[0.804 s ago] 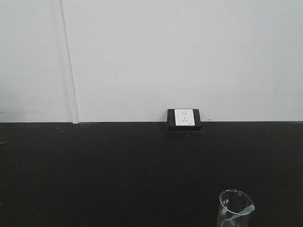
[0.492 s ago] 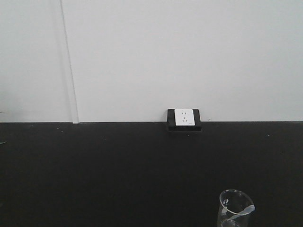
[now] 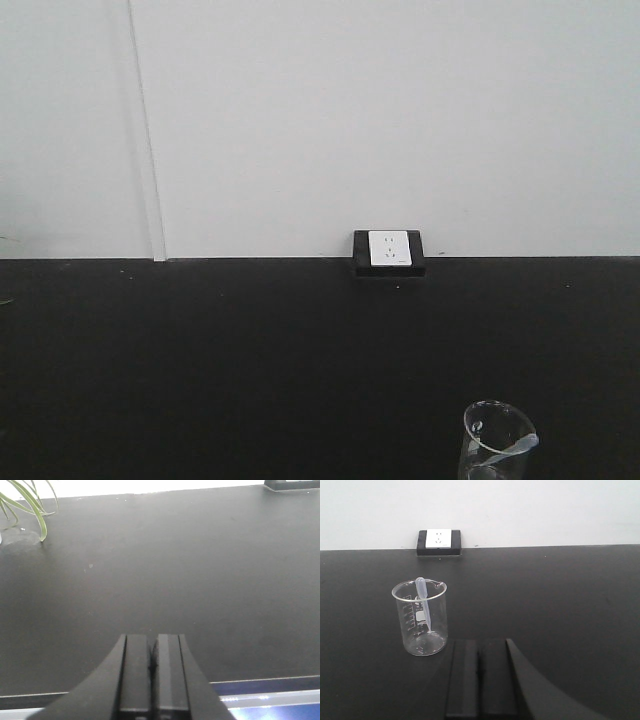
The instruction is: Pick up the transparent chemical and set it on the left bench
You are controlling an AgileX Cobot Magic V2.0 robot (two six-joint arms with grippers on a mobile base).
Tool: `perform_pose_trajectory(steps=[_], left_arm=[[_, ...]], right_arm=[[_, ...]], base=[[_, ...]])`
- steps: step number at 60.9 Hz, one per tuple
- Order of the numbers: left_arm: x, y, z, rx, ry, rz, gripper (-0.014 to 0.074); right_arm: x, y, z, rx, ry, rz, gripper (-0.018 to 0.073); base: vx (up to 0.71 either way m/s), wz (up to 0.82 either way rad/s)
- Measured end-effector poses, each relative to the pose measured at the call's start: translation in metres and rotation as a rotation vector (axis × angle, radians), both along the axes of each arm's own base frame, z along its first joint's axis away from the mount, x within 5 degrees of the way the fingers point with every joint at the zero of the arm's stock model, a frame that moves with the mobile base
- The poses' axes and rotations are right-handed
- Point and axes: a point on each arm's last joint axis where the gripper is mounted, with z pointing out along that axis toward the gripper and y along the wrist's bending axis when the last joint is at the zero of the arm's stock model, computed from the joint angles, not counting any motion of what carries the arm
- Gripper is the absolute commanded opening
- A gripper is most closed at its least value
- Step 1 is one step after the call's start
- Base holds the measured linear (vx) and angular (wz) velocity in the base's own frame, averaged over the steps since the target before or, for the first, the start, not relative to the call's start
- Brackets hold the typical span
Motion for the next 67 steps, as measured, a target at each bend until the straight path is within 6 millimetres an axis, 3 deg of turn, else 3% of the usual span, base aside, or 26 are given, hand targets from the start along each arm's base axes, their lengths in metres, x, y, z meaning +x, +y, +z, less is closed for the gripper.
perform_pose_trajectory(steps=[14, 28, 39, 48, 56, 67], left_arm=[[0.000, 0.000, 0.000, 0.000, 0.000, 0.000, -0.0003], [0.000, 0.000, 0.000, 0.000, 0.000, 0.000, -0.0003], [0.000, 0.000, 0.000, 0.000, 0.000, 0.000, -0.0003], [0.000, 0.000, 0.000, 0.000, 0.000, 0.000, -0.0003], [0.000, 0.000, 0.000, 0.000, 0.000, 0.000, -0.0003], [0.000, 0.000, 0.000, 0.000, 0.000, 0.000, -0.0003]], right_arm=[[0.001, 0.001, 0.007, 0.005, -0.076, 0.010, -0.0007], [-0.002, 0.004, 0.031, 0.005, -0.333, 0.044, -0.0004], [0.006, 0.003, 0.065, -0.011, -0.265, 0.033, 0.0000], [0.026, 0.003, 0.093, -0.018, -0.191, 0.032, 0.0011], [0.050, 0.004, 0.087, -0.018, -0.060, 0.034, 0.0043], [0.079, 0.004, 0.064, -0.017, 0.121, 0.039, 0.0162]], base=[[0.00, 0.00], [0.00, 0.00], [0.00, 0.00], [0.00, 0.00], [0.00, 0.00], [0.00, 0.00]])
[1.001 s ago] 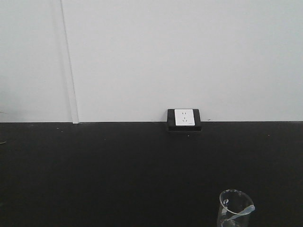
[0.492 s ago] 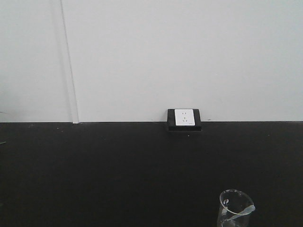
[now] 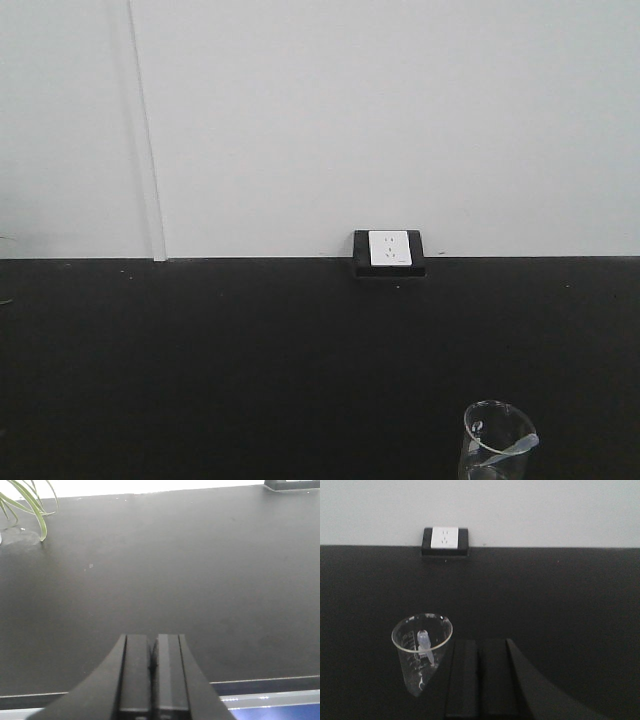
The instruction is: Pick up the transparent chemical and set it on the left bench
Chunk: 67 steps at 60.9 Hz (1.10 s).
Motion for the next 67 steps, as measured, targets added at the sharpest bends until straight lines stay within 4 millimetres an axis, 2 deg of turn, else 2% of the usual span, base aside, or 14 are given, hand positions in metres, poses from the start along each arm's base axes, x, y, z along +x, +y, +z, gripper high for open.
perform_pose_trajectory(steps=[12, 21, 39, 58, 67], left_arm=[[0.000, 0.000, 0.000, 0.000, 0.000, 0.000, -0.0003], [0.000, 0.000, 0.000, 0.000, 0.000, 0.000, -0.0003], [0.000, 0.000, 0.000, 0.000, 0.000, 0.000, -0.0003], [0.000, 0.000, 0.000, 0.000, 0.000, 0.000, -0.0003], [0.000, 0.000, 0.000, 0.000, 0.000, 0.000, -0.0003]], right_arm=[[0.026, 0.003, -0.013, 0.010, 0.019, 0.023, 0.0375], [0.045, 0.005, -0.027, 0.030, 0.037, 0.044, 0.0468], [0.071, 0.034, -0.053, -0.045, 0.014, 0.281, 0.0475], [0.109, 0.039, -0.072, -0.022, 0.037, 0.301, 0.0475], [0.121, 0.041, -0.082, -0.019, 0.069, 0.302, 0.0450]], base=[[0.00, 0.00], [0.00, 0.00], [0.00, 0.00], [0.00, 0.00], [0.00, 0.00]])
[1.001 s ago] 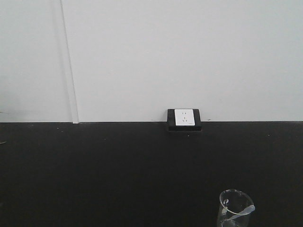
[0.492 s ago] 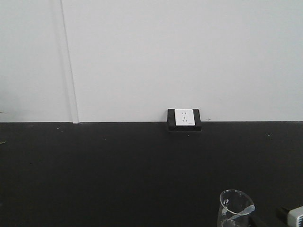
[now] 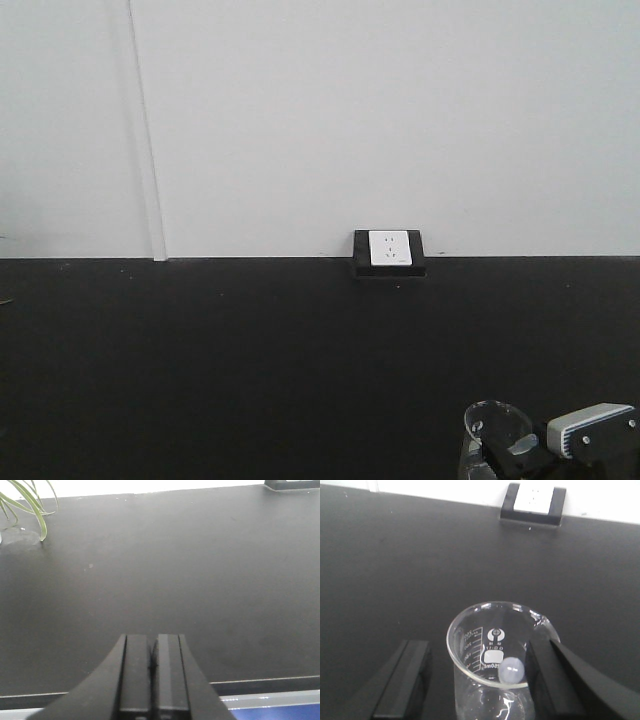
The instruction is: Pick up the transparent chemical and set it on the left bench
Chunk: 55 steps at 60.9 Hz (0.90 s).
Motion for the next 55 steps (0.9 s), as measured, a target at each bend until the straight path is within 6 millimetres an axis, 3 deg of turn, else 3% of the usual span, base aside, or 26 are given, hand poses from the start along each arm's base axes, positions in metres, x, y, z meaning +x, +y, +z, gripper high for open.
perform_pose_trajectory(steps=[11, 32, 40, 45, 55], left_arm=[[0.000, 0.000, 0.000, 0.000, 0.000, 0.000, -0.0003], [0.000, 0.000, 0.000, 0.000, 0.000, 0.000, -0.0003], [0.000, 0.000, 0.000, 0.000, 0.000, 0.000, -0.0003], [0.000, 0.000, 0.000, 0.000, 0.000, 0.000, -0.0003], [0.000, 0.000, 0.000, 0.000, 0.000, 0.000, -0.0003]], right_arm=[[0.003, 0.000, -0.005, -0.006, 0.010, 0.003, 0.0352], [0.005, -0.004, -0.004, -0.024, -0.014, -0.048, 0.0046], [0.004, -0.005, -0.001, -0.025, -0.019, -0.052, -0.0013], [0.000, -0.006, 0.012, -0.029, -0.046, -0.057, -0.0008], [-0.022, -0.010, 0.059, -0.040, -0.140, -0.080, -0.0008]], base=[[0.00, 0.00], [0.00, 0.00], [0.00, 0.00], [0.00, 0.00], [0.00, 0.00]])
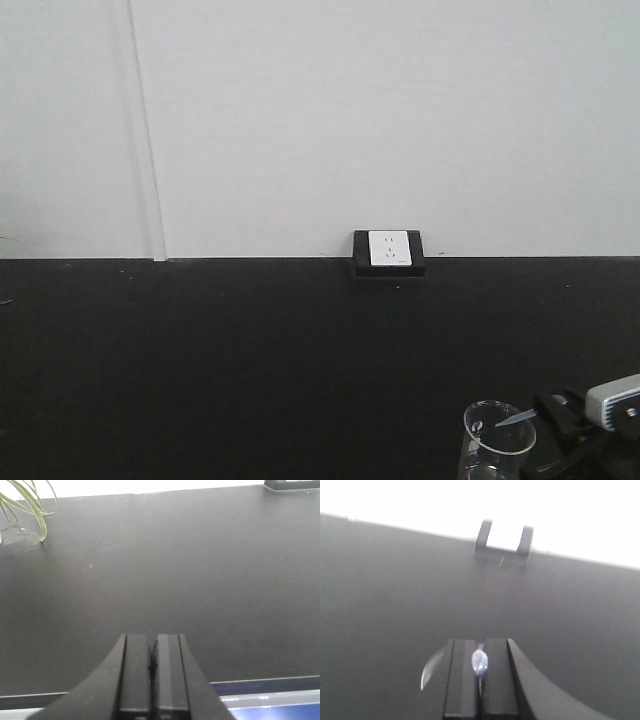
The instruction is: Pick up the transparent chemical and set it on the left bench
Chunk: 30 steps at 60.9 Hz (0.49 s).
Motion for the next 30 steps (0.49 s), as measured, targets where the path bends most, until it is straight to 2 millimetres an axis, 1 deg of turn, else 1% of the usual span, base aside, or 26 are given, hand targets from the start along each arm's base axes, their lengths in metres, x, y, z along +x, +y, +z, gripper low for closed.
perform_pose_trajectory(steps=[5, 8, 15, 24, 30], left_arm=[[0.000, 0.000, 0.000, 0.000, 0.000, 0.000, -0.0003], [0.000, 0.000, 0.000, 0.000, 0.000, 0.000, -0.0003], [0.000, 0.000, 0.000, 0.000, 0.000, 0.000, -0.0003], [0.000, 0.000, 0.000, 0.000, 0.000, 0.000, -0.0003], [0.000, 0.000, 0.000, 0.000, 0.000, 0.000, -0.0003]], right_arm=[[-0.017, -0.004, 0.019, -0.005, -0.012, -0.024, -0.0008], [-0.032, -0.007, 0.034, -0.006, -0.033, -0.041, -0.0008], [-0.058, -0.012, 0.051, -0.009, -0.042, -0.077, -0.0008], [-0.087, -0.019, 0.062, -0.022, -0.024, -0.120, -0.0008], [-0.099, -0.022, 0.063, -0.027, -0.011, -0.139, -0.0008]], base=[[0.00, 0.00], [0.00, 0.00], [0.00, 0.00], [0.00, 0.00], [0.00, 0.00]])
